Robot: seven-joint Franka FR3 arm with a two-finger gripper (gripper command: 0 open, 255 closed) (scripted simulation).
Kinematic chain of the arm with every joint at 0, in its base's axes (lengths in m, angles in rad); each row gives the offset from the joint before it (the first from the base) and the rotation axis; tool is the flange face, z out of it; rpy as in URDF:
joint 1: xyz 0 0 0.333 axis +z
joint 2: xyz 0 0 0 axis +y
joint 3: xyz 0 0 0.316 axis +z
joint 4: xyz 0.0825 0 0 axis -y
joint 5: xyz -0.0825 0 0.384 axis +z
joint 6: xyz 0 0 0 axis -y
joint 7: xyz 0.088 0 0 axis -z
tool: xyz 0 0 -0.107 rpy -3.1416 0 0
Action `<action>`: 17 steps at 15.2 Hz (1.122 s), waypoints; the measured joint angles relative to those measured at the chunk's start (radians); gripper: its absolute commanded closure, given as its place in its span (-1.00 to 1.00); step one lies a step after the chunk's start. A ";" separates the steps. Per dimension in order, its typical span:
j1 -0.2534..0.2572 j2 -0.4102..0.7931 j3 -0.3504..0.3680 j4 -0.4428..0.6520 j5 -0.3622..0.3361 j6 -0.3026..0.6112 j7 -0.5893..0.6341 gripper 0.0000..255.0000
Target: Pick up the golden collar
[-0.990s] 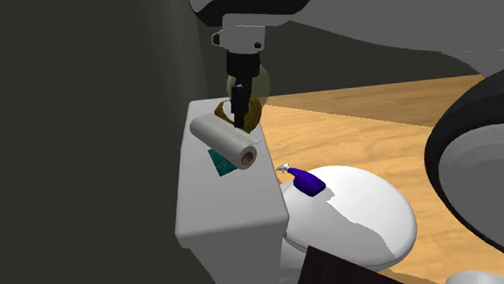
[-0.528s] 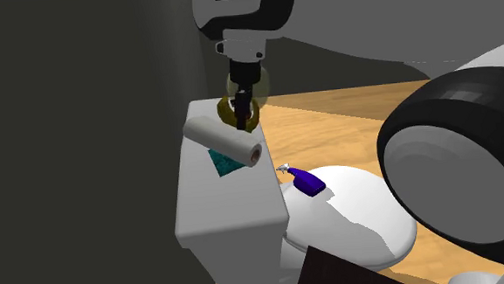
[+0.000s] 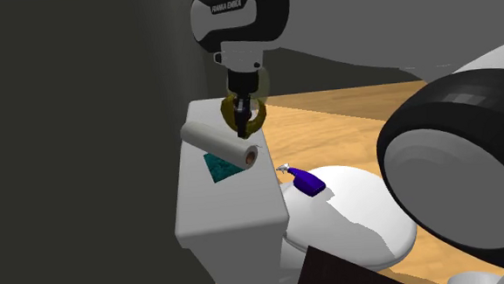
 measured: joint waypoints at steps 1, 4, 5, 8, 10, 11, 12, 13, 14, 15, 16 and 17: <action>0.000 0.000 0.000 0.000 0.000 0.000 0.000 1.00; 0.001 0.001 0.001 0.000 0.001 -0.001 0.000 1.00; -0.001 0.007 0.001 0.006 0.004 -0.004 -0.001 1.00; -0.006 0.012 -0.001 0.041 0.005 -0.035 0.002 1.00; -0.007 0.008 -0.002 0.062 0.002 -0.059 0.006 1.00; -0.009 0.010 -0.002 0.077 0.003 -0.072 0.007 1.00; -0.011 0.012 -0.003 0.092 0.003 -0.086 0.008 1.00; -0.013 0.016 -0.004 0.109 0.005 -0.100 0.009 1.00; -0.013 0.015 -0.003 0.123 0.005 -0.113 0.013 1.00; -0.013 0.013 -0.003 0.133 0.003 -0.125 0.016 1.00; -0.014 0.013 -0.004 0.148 0.004 -0.140 0.018 1.00; -0.018 0.017 -0.005 0.164 0.006 -0.153 0.017 1.00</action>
